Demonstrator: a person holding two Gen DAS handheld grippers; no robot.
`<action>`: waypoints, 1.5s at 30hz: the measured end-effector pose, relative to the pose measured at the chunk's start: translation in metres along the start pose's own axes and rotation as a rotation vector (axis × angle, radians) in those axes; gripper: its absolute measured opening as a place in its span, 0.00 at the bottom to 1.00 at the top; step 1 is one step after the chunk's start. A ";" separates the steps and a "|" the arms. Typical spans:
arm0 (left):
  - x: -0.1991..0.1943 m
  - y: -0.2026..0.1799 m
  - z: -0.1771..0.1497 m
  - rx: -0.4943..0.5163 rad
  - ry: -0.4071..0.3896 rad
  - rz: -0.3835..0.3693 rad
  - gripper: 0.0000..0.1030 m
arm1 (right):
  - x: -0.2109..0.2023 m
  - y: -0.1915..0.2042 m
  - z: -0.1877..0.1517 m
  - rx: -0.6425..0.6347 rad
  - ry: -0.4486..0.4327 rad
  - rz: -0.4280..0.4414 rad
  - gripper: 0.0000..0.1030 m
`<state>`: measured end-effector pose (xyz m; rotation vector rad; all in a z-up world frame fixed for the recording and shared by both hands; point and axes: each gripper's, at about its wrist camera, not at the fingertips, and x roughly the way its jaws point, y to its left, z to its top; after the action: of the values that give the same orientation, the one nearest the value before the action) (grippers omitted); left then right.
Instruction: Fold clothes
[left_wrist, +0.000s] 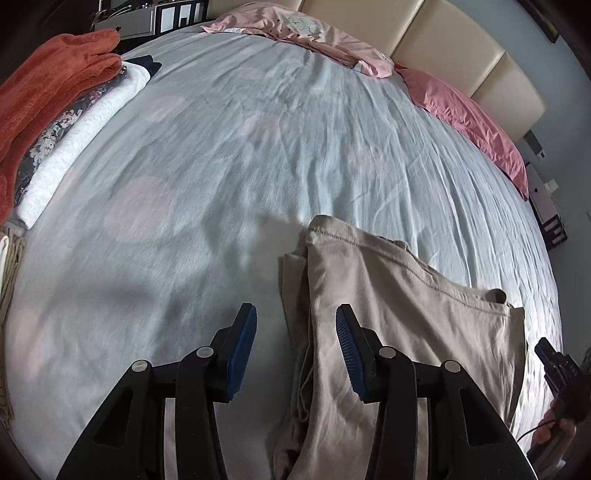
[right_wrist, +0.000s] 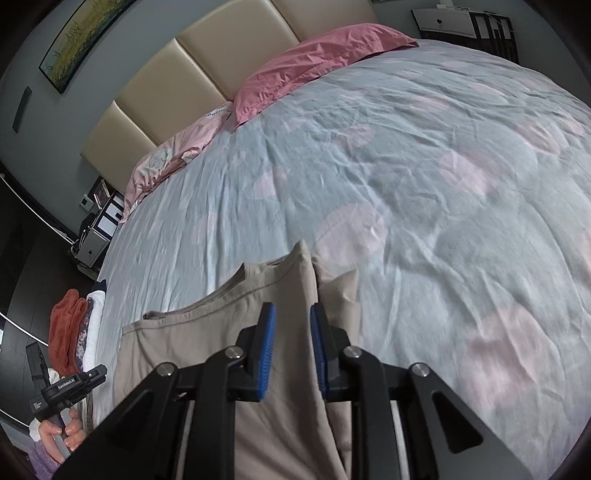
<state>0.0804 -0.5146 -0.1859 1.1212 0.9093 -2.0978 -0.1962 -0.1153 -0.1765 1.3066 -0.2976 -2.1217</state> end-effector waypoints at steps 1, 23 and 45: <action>0.004 0.001 0.003 -0.009 -0.001 -0.011 0.45 | 0.008 -0.003 0.004 0.011 0.012 0.006 0.22; 0.049 -0.013 0.020 0.070 -0.031 0.066 0.29 | 0.025 -0.002 0.032 -0.059 -0.114 -0.102 0.01; 0.026 -0.002 0.024 0.035 -0.045 0.043 0.32 | 0.031 -0.033 0.004 0.083 0.076 -0.031 0.42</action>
<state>0.0552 -0.5368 -0.1980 1.0967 0.8235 -2.1029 -0.2217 -0.1086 -0.2131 1.4447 -0.3380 -2.0992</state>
